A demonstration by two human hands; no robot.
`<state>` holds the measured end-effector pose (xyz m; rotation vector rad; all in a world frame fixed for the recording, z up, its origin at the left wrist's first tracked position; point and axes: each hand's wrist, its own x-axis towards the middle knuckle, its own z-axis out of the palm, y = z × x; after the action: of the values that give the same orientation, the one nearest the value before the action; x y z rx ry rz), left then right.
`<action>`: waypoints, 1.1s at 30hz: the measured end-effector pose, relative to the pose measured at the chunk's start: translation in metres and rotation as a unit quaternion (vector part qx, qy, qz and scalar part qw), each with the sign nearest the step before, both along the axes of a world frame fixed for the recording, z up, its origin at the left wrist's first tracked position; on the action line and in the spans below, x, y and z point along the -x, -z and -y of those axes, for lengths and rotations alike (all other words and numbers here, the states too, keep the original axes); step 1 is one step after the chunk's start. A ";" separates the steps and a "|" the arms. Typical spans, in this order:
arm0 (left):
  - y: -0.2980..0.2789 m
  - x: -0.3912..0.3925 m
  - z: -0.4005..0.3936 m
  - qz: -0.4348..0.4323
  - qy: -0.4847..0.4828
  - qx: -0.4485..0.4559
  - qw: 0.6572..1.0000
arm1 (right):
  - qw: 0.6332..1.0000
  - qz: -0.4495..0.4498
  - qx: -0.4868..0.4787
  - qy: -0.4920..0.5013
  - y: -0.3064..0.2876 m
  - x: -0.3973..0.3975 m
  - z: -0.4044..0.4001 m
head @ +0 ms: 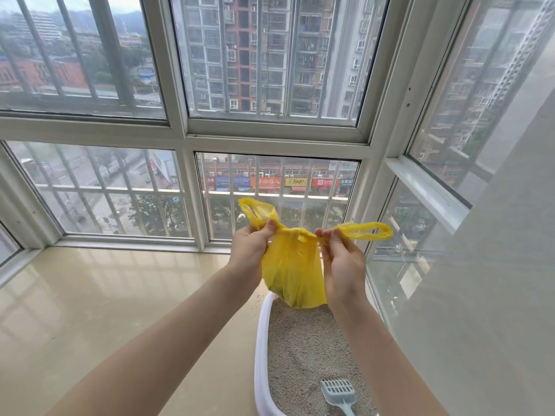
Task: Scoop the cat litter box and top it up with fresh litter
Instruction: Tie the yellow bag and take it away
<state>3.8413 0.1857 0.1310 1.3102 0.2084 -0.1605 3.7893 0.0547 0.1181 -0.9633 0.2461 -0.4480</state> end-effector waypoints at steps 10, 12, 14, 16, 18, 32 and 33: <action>-0.002 -0.006 -0.025 0.181 0.108 -0.161 0.964 | 0.984 0.016 0.169 -0.046 0.014 -0.002 0.022; -0.012 -0.008 -0.027 0.227 0.150 -0.193 0.943 | 0.951 0.045 0.275 -0.130 0.002 -0.008 0.023; -0.020 -0.008 -0.024 0.255 0.176 -0.213 0.927 | 0.917 0.064 0.332 -0.214 -0.009 -0.011 0.018; -0.026 -0.007 -0.024 0.265 0.196 -0.201 0.922 | 0.909 0.057 0.334 -0.242 -0.017 -0.013 0.011; -0.027 -0.010 -0.030 0.255 0.216 -0.136 0.933 | 0.925 0.034 0.307 -0.222 -0.019 -0.015 0.009; 0.039 0.014 -0.002 0.268 0.263 -0.281 0.883 | 0.984 0.031 0.052 -0.166 -0.035 -0.011 -0.011; 0.040 0.015 0.000 0.278 0.271 -0.301 0.871 | 0.987 0.025 0.031 -0.158 -0.038 -0.011 -0.011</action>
<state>3.8265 0.1858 0.0911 1.9585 -0.6655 -0.1923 3.7998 0.0656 0.1556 -1.0293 0.0309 -0.1882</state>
